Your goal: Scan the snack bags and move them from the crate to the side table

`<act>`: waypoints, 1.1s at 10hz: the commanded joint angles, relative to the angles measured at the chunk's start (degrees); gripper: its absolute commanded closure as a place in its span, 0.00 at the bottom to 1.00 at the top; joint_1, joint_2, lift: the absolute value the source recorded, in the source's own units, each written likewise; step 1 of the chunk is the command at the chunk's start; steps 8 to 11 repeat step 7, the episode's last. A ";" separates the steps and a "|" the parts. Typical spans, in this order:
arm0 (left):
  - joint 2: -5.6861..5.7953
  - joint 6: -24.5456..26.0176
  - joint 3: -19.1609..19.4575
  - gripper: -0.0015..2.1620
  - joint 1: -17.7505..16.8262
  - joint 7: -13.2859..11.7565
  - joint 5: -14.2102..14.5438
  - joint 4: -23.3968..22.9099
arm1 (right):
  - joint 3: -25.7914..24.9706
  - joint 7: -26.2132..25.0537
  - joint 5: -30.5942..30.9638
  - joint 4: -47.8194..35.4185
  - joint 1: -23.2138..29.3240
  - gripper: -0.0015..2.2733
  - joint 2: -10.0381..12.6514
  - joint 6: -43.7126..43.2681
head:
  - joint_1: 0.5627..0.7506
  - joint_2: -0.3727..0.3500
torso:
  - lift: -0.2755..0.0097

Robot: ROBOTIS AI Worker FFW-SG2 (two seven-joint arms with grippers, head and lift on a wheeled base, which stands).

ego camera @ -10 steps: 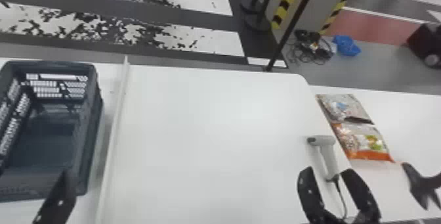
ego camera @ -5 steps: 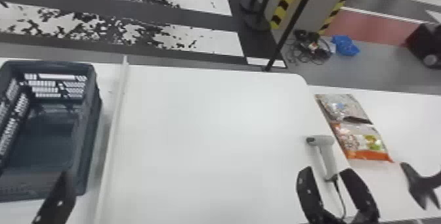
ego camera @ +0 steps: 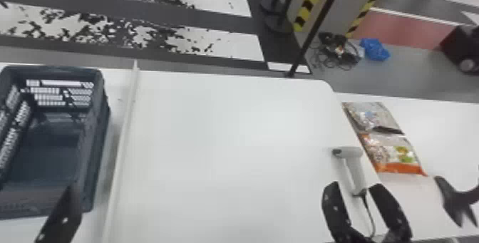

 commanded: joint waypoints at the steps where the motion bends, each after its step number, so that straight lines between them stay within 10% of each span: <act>1: 0.00 0.03 0.00 0.03 -0.04 -0.01 0.00 0.01 | 0.03 0.08 0.07 0.25 0.00 0.04 0.05 -1.76 | 0.70 0.12 | 0.66; 11: 0.09 0.20 0.09 0.03 -0.04 -0.01 0.00 0.01 | 0.03 0.08 -0.02 0.25 0.00 0.04 0.05 -1.41 | 0.70 0.11 | 0.66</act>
